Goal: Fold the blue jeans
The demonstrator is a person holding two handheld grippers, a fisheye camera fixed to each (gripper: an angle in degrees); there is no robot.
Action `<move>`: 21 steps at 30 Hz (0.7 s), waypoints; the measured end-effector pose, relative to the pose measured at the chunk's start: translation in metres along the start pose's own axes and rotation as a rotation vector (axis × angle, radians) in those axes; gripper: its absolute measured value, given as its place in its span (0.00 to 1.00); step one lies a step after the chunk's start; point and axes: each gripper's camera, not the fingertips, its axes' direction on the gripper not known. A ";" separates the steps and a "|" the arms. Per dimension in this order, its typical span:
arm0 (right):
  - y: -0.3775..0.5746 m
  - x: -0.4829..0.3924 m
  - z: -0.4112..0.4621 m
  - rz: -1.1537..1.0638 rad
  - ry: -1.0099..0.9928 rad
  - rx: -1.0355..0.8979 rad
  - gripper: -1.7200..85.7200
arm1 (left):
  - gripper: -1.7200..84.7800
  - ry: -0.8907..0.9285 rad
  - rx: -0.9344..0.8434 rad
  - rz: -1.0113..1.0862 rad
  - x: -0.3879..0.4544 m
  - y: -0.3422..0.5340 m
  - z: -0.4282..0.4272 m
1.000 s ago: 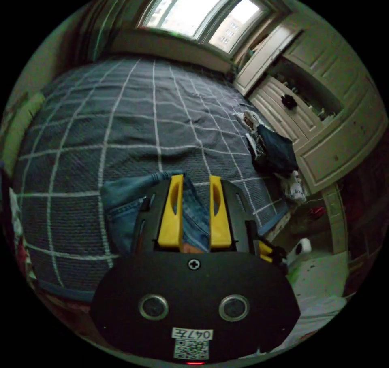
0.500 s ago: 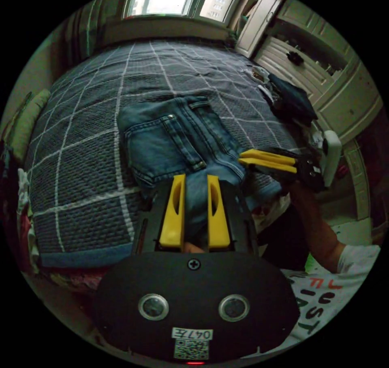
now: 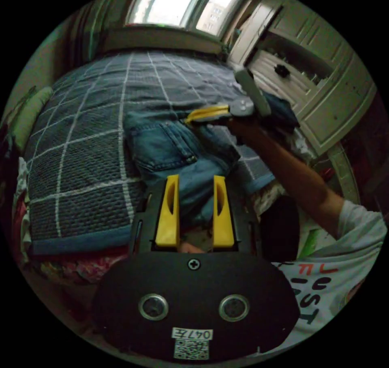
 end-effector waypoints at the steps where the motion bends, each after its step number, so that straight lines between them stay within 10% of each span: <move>1: -0.001 0.006 -0.008 0.026 -0.014 0.060 0.12 | 0.18 -0.018 0.077 -0.040 -0.009 0.009 -0.023; 21: -0.121 0.026 0.100 0.212 -0.106 0.062 0.23 | 0.18 0.046 -0.067 -0.334 -0.145 0.114 -0.057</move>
